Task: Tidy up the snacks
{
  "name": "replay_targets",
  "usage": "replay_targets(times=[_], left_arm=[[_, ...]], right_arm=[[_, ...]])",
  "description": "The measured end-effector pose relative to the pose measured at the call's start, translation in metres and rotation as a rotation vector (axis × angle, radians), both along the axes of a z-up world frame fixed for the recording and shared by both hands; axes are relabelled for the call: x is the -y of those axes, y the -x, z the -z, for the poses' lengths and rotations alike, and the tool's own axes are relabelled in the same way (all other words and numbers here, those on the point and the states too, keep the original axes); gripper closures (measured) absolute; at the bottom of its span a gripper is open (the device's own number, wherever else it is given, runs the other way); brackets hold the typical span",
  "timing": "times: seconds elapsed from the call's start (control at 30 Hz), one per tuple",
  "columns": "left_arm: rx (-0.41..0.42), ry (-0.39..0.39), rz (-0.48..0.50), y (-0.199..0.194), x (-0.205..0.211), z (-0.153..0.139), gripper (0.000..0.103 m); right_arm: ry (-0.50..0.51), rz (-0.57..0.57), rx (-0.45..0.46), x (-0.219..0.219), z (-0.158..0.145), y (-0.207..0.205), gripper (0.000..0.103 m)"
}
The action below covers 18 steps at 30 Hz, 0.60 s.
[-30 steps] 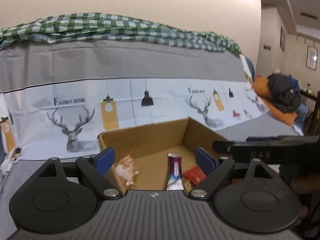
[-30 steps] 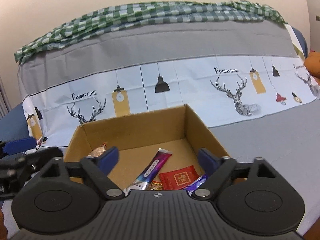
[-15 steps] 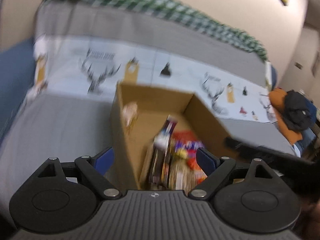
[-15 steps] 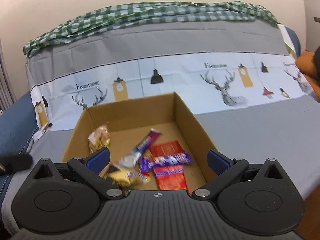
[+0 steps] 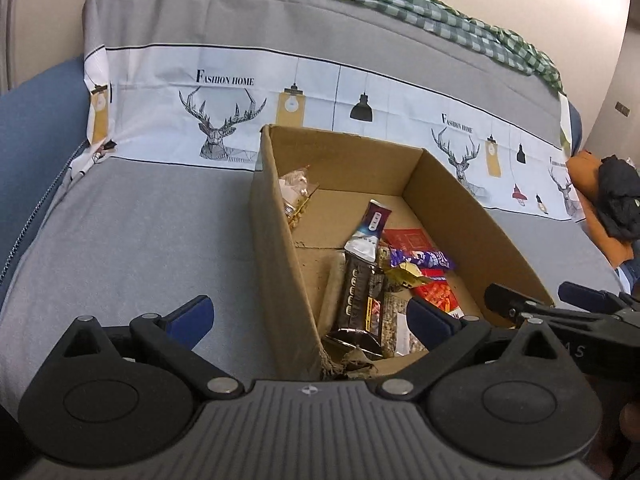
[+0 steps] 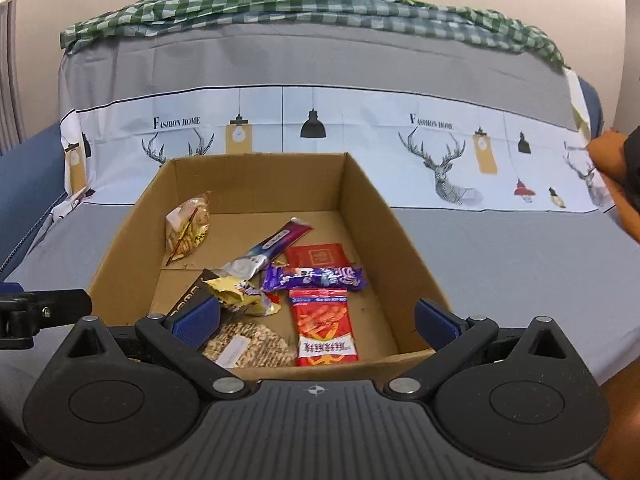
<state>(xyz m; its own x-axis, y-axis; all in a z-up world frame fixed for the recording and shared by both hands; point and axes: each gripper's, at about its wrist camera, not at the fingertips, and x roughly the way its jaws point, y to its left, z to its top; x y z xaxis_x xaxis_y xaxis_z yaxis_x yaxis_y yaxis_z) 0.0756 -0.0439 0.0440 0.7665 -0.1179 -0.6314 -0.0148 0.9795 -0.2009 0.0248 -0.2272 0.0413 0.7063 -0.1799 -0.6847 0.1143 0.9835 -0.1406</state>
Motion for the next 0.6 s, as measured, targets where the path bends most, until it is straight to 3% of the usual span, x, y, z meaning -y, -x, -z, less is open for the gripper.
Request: replay_targets(times=[0.6], left_arm=[[-0.046, 0.002, -0.008, -0.0043, -0.0005, 0.0103, 0.0]], right_arm=[[0.018, -0.01, 0.002, -0.006, 0.0026, -0.0007, 0.001]])
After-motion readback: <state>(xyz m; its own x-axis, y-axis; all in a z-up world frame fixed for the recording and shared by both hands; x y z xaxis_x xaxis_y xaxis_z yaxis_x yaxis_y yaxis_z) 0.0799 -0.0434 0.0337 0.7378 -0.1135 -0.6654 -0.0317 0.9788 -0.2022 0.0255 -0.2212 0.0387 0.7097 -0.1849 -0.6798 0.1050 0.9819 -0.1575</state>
